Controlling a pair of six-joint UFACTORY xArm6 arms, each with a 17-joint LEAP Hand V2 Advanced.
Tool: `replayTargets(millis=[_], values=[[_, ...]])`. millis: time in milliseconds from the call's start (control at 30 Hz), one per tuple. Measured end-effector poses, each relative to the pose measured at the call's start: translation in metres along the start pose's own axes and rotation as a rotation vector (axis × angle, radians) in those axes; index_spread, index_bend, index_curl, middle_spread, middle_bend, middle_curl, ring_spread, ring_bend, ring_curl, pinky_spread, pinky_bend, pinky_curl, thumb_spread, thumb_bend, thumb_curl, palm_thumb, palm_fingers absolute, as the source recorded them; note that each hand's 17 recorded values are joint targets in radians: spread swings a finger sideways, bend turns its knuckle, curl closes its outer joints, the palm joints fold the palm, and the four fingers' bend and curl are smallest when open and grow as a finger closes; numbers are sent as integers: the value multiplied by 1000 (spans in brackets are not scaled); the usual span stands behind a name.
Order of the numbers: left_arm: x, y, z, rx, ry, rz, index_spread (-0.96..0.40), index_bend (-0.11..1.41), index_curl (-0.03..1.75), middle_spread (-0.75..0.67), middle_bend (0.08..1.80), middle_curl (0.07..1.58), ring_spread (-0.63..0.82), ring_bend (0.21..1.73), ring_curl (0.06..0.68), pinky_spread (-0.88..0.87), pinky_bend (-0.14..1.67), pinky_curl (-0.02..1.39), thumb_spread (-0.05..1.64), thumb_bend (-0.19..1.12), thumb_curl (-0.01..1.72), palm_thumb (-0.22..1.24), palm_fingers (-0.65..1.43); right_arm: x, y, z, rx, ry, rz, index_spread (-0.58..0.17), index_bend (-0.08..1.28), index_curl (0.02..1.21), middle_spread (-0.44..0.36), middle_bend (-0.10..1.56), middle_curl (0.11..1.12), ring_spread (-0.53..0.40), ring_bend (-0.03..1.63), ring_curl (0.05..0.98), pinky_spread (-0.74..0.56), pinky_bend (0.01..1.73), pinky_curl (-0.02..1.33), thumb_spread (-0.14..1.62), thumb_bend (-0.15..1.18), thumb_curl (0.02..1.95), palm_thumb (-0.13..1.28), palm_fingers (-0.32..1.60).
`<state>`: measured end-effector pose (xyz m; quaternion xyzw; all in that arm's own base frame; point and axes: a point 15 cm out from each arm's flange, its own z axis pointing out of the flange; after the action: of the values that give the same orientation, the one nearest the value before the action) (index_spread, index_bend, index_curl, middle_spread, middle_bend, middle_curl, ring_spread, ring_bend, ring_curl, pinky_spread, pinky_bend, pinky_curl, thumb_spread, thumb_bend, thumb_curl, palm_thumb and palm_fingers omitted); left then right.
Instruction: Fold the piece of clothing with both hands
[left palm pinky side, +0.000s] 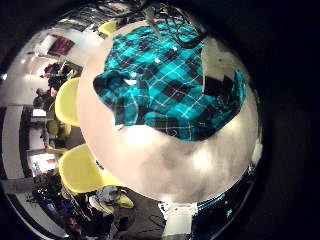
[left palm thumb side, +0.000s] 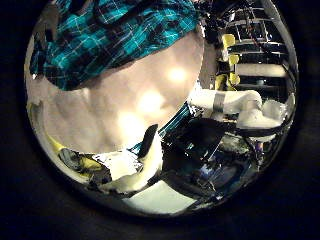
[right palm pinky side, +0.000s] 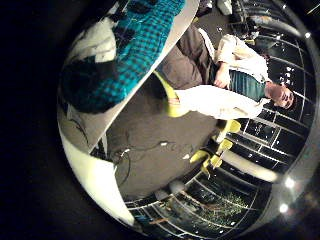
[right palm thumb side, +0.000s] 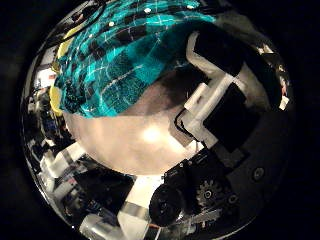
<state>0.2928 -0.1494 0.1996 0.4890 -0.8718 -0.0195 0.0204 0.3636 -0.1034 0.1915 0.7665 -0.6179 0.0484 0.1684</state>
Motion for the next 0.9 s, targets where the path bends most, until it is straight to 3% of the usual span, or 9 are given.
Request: replayTargets(millis=[167,267,300,367,433,567,900], values=[[3,-26,28,10,-13,-11,-128,128,729,7,335,623,45,887,340,-66,628,561,915,-31,319,256,152,0,0,0,1,-2,-5,-389,1012,947,-226,1268,936,-256,1475,720,-177,1520,644,1351,-7,512,951,828],[2,-34,45,-18,-25,-24,-171,152,699,-152,524,657,-158,950,337,-255,732,559,916,-19,324,293,575,3,1,-1,4,-3,0,-387,1018,958,-223,1278,938,-256,1479,729,-176,1514,673,1353,-7,515,950,818],[2,-37,48,-28,-31,-24,-180,148,695,-178,564,664,-201,977,340,-279,717,548,916,-17,325,305,626,5,2,0,1,-5,2,-387,1019,959,-223,1279,938,-256,1480,731,-176,1512,678,1353,-7,516,949,817],[3,-40,52,-38,-44,-17,-267,224,741,-296,720,715,-339,1076,376,-421,757,563,951,8,336,393,956,10,5,1,-1,-8,13,-386,1022,967,-221,1286,939,-255,1482,738,-176,1505,701,1354,-7,518,949,811],[5,-41,50,-34,-48,-9,-338,265,776,-362,781,745,-405,1117,404,-501,800,582,1001,35,345,484,1117,17,9,1,1,-9,30,-385,1024,970,-220,1289,939,-255,1483,741,-176,1500,715,1354,-7,520,948,808],[4,-34,38,-16,-52,-3,-444,341,843,-441,850,790,-461,1150,449,-588,854,624,1098,36,341,558,1117,22,12,-2,10,-22,37,-384,1027,979,-218,1299,939,-255,1484,750,-177,1486,750,1355,-7,523,948,802],[12,22,-16,-43,-6,37,-580,350,930,-535,887,794,-497,1159,475,-678,870,651,1179,-14,319,605,1080,32,19,-21,72,-57,57,-382,1027,992,-213,1297,932,-254,1477,763,-189,1448,829,1369,-7,521,926,798]])
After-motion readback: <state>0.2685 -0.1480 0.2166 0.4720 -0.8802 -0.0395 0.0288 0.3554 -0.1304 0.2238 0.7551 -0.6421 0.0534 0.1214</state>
